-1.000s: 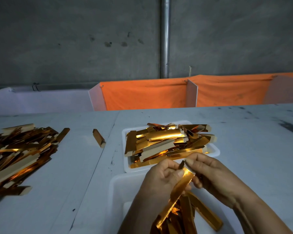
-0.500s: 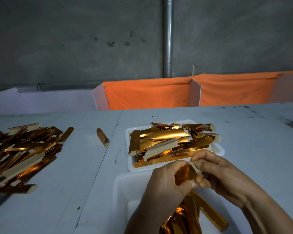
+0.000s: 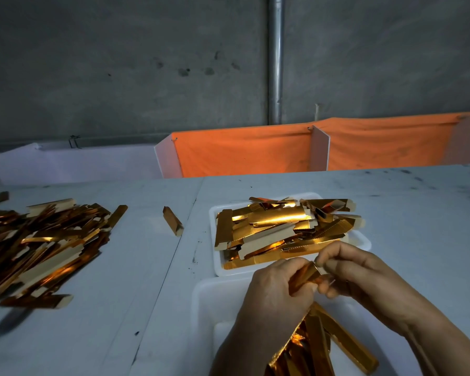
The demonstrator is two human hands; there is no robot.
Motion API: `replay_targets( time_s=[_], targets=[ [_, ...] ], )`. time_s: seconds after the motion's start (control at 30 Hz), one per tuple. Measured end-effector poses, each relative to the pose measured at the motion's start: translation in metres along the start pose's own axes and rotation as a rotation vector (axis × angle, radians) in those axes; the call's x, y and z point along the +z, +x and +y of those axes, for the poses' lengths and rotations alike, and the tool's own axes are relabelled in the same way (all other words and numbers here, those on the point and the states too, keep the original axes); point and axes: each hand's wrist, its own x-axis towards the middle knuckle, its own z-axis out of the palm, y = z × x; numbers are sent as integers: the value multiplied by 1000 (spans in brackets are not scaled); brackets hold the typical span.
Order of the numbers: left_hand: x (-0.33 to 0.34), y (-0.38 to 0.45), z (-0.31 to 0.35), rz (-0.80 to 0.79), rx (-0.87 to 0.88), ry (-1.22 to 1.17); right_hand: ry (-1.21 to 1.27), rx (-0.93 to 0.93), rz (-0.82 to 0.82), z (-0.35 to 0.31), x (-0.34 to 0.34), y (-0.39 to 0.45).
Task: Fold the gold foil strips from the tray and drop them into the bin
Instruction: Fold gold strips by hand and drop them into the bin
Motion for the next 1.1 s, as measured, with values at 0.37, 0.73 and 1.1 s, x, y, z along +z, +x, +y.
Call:
replay_targets(
  time_s=[0.37, 0.73, 1.1],
  targets=[
    [0, 0, -3, -54, 26, 16, -35, 20, -67, -1, 1, -1],
    [1, 1, -8, -101, 44, 62, 158, 89, -97, 1, 3, 2],
    [2, 2, -9, -126, 59, 53, 292, 180, -105, 4, 2, 2]
  ],
)
